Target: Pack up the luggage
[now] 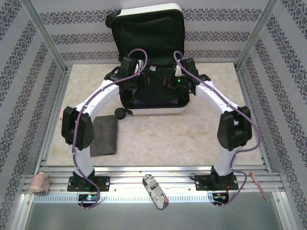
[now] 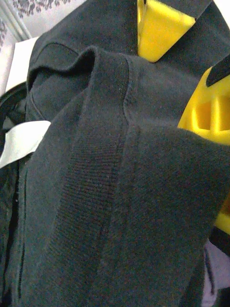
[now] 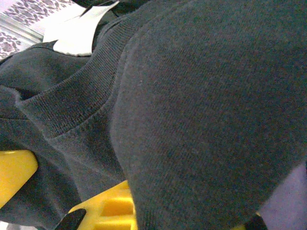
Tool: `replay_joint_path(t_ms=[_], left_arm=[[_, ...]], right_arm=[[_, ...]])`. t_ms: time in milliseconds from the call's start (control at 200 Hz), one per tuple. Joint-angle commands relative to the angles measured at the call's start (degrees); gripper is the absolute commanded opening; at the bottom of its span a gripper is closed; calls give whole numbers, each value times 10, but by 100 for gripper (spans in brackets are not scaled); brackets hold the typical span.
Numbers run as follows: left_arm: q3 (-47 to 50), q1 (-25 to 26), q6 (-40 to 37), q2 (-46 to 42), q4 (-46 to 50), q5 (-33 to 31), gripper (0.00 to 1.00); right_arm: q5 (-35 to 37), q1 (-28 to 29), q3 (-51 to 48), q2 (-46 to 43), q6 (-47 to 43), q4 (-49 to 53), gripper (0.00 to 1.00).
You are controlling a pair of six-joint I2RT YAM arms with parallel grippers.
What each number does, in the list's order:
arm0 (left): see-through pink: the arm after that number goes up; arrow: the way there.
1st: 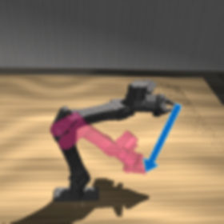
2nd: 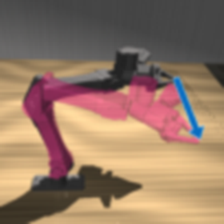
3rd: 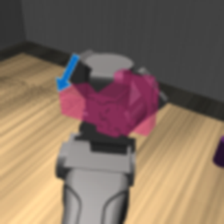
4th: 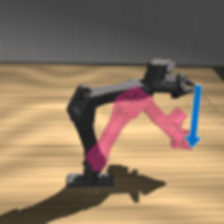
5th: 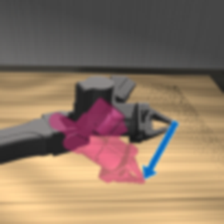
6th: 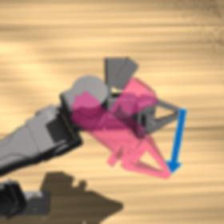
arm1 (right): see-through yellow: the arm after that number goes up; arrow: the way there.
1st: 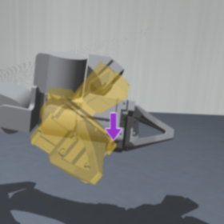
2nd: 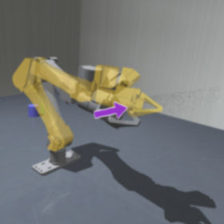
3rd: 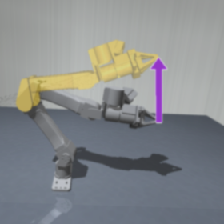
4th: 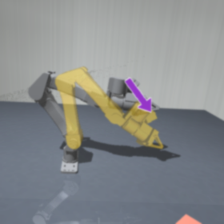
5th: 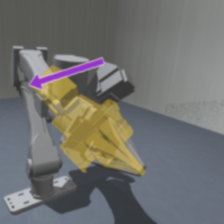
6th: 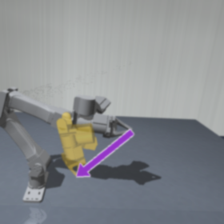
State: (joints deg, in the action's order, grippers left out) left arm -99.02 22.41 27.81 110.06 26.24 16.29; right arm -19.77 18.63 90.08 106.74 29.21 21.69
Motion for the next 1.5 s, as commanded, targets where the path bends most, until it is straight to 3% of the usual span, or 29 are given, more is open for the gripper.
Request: replay_joint_path(t_ms=[0,250,335,430,530,625,914,1119,1249,1494], left_arm=[[-4,-17,-18,21,-60,6,0],[7,-32,-15,63,-75,12,0],[5,-36,-14,71,-72,8,29],[-3,-41,-18,69,-48,-9,51],[-9,-50,-25,57,-24,-29,61],[-15,-57,-31,42,-2,-43,64],[-29,-55,-20,2,38,-10,65],[2,-34,5,-21,-4,37,66],[5,-21,19,-11,-30,52,66],[12,-13,51,29,-87,75,66]], right_arm=[[20,2,44,43,-20,4,0],[54,-8,50,98,-32,18,2],[60,-14,54,108,-41,28,23],[58,-22,53,108,-49,32,45],[50,-34,52,100,-51,34,58],[40,-45,53,89,-50,34,64],[1,-48,38,34,-52,24,61],[-32,-32,2,0,-40,-1,55],[-48,-19,1,8,-31,-8,44],[-58,-11,17,54,-15,-21,37]])
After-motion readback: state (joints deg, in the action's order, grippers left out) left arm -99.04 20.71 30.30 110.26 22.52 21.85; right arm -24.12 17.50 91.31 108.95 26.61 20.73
